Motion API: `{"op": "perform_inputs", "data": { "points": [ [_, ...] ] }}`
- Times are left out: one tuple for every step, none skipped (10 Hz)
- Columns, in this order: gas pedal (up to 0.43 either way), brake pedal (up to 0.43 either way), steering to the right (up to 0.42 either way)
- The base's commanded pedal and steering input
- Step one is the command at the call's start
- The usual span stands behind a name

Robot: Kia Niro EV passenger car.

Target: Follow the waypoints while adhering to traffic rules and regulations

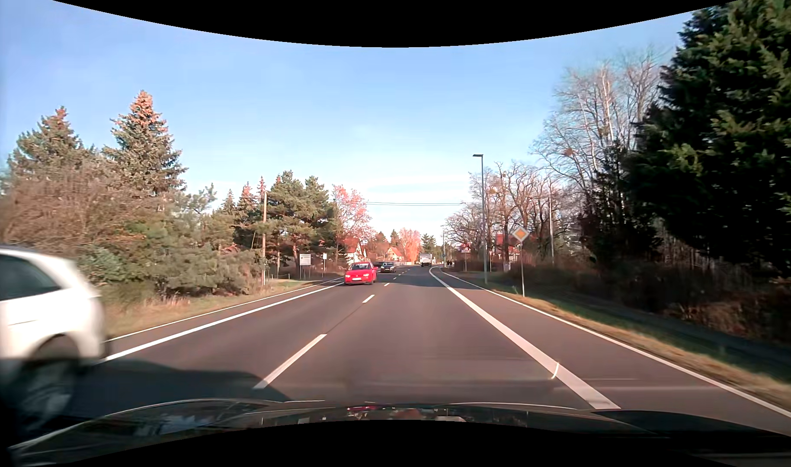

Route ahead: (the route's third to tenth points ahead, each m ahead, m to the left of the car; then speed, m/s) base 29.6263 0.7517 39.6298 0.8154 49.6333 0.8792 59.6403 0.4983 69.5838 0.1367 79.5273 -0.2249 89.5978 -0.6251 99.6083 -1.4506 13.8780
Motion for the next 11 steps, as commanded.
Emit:
{"op": "perform_inputs", "data": {
  "points": [
    [0.118, 0.000, -0.001],
    [0.118, 0.000, -0.001],
    [0.118, 0.000, -0.001],
    [0.118, 0.000, -0.001],
    [0.118, 0.000, -0.001],
    [0.118, 0.000, -0.001],
    [0.118, 0.000, -0.001],
    [0.118, 0.000, -0.001],
    [0.118, 0.000, -0.001],
    [0.118, 0.000, -0.001],
    [0.118, 0.000, -0.001]
  ]
}}
